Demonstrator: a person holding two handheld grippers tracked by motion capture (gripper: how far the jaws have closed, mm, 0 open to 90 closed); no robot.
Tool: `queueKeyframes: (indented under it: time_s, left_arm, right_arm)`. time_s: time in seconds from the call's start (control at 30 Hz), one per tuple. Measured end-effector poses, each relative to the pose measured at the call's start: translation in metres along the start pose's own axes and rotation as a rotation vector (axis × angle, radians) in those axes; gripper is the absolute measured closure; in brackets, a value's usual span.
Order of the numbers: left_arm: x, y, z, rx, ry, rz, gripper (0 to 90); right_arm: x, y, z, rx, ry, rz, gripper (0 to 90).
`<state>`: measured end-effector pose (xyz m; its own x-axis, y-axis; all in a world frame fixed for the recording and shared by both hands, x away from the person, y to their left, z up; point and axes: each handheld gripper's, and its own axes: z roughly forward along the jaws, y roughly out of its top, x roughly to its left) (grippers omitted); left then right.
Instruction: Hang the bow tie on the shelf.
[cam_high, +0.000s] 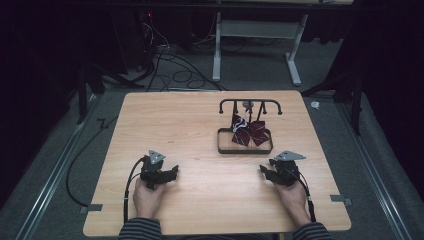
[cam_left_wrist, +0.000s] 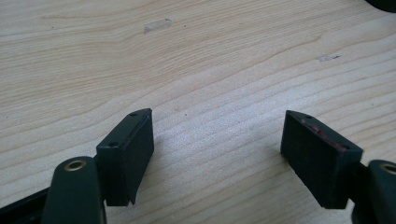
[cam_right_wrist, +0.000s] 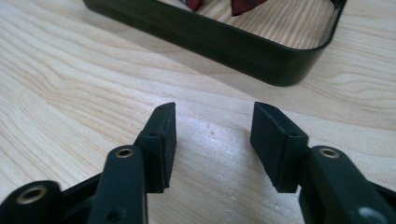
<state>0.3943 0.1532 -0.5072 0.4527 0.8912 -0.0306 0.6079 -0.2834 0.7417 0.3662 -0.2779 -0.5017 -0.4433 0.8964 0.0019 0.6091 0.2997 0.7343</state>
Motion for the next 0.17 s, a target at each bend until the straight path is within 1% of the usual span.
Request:
queueKeyframes:
  time_s: [0.03,0.17]
  left_arm:
    - [0.0,0.0,0.0,0.0,0.0,0.0,26.2]
    - [0.0,0.0,0.0,0.0,0.0,0.0,26.2]
  right_arm:
    - [0.002,0.0002,0.0003,0.001,-0.008,-0.018,50.7]
    - [0.0018,0.0003,0.0006,0.001,-0.004,-0.014,50.4]
